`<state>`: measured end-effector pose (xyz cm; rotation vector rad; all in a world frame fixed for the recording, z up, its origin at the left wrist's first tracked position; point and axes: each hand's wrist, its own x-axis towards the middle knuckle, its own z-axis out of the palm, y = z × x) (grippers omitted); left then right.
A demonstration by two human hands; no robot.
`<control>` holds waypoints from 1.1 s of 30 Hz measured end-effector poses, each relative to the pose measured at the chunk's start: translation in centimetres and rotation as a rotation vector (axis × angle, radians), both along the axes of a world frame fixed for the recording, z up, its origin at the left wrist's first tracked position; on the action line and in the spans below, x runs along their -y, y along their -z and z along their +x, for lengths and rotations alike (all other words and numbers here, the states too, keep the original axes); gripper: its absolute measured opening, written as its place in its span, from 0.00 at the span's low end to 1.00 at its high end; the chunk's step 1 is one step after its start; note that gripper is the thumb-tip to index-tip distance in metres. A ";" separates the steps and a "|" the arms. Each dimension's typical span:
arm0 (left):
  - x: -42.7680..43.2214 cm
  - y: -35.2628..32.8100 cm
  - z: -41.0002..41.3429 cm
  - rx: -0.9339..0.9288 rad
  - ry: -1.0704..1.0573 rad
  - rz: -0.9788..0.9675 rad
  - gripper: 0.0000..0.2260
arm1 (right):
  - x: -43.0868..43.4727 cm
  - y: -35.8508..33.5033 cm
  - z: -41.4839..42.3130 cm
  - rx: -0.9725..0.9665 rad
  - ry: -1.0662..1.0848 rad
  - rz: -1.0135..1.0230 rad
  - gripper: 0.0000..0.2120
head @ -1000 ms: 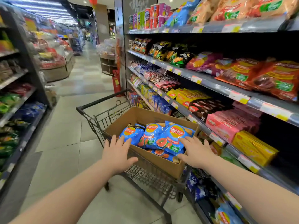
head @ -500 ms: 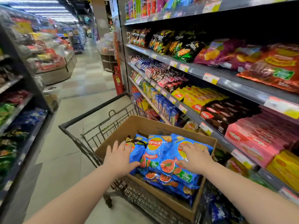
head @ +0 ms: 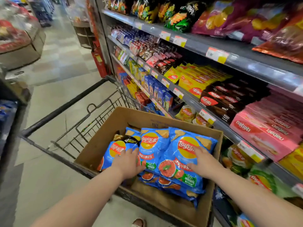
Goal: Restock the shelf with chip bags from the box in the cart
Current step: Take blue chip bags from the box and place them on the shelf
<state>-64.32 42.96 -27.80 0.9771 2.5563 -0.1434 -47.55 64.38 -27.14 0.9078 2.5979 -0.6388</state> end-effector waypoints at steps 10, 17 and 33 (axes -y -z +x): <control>-4.6 3.7 -6.9 0.380 -0.033 0.145 0.40 | -1.4 6.1 -1.8 -0.116 0.530 -0.218 0.51; -7.3 7.9 -10.5 0.474 -0.129 0.196 0.41 | -0.4 6.3 -2.5 -0.232 0.963 -0.378 0.46; -10.8 10.6 -15.9 0.378 -0.244 -0.097 0.48 | -1.3 8.5 -3.4 -0.497 1.426 -0.601 0.25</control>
